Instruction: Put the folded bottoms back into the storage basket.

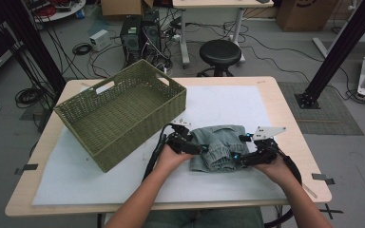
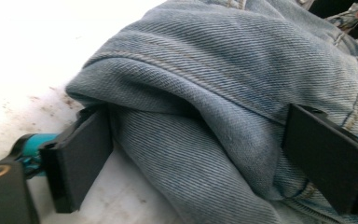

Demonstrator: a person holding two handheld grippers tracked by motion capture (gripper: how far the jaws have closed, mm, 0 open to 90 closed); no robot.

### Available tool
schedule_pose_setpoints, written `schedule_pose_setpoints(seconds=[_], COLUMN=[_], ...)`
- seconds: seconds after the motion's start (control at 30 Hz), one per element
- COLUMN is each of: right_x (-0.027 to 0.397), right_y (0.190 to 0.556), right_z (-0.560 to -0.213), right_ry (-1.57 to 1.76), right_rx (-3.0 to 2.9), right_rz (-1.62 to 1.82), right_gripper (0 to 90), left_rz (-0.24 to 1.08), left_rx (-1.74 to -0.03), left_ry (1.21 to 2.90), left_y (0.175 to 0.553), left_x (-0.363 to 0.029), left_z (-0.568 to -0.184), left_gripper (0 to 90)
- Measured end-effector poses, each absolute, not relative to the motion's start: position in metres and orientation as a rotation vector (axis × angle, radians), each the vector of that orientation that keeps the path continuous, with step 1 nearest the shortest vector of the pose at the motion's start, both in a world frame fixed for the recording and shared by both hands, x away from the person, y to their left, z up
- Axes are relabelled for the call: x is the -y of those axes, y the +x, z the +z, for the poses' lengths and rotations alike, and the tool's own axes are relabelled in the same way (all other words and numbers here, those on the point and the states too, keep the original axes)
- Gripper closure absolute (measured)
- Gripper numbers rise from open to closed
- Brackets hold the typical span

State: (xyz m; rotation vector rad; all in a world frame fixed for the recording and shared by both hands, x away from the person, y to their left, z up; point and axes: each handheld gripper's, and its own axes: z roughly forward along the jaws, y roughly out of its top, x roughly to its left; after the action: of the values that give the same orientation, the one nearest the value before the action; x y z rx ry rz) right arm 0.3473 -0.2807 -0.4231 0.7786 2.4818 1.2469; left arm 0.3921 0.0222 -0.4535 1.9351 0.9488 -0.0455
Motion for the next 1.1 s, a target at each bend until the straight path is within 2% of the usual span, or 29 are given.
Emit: schedule_pose_setpoints(seconds=[0.1, 0.17, 0.3, 0.37, 0.43, 0.47, 0.57, 0.8, 1.1], right_x=[0.28, 0.28, 0.28, 0.28, 0.279, 0.278, 0.279, 0.288, 0.333], right_y=[0.348, 0.348, 0.348, 0.348, 0.348, 0.348, 0.348, 0.348, 0.34], right_z=[-0.424, -0.424, -0.425, -0.425, -0.426, -0.426, -0.425, -0.415, -0.371], right_ry=[0.771, 0.769, 0.768, 0.767, 0.769, 0.771, 0.77, 0.767, 0.804], right_rx=[-2.487, -2.489, -2.494, -2.493, -2.495, -2.495, -2.492, -2.462, -2.226], right_rz=[1.252, 1.249, 1.248, 1.251, 1.248, 1.249, 1.247, 1.312, 1.442], right_gripper=[21.0, 21.0, 21.0, 21.0, 21.0, 21.0, 21.0, 20.9, 20.9], left_rz=[-0.062, -0.095, -0.077, -0.047, -0.035, -0.028, -0.016, -0.075, -0.096], left_rx=[-0.975, -0.987, -0.981, -0.974, -0.963, -0.949, -0.93, -0.873, -0.812], left_ry=[1.912, 1.894, 1.894, 1.9, 1.902, 1.914, 1.914, 1.827, 1.771], left_y=[0.39, 0.388, 0.385, 0.382, 0.379, 0.379, 0.377, 0.38, 0.379], left_x=[-0.019, -0.015, -0.011, -0.01, -0.009, -0.009, -0.01, -0.022, -0.03], left_z=[-0.453, -0.454, -0.455, -0.456, -0.456, -0.456, -0.455, -0.449, -0.434], left_gripper=[12.1, 18.8, 26.8, 37.7, 54.8, 60.4, 70.1, 73.7, 74.4])
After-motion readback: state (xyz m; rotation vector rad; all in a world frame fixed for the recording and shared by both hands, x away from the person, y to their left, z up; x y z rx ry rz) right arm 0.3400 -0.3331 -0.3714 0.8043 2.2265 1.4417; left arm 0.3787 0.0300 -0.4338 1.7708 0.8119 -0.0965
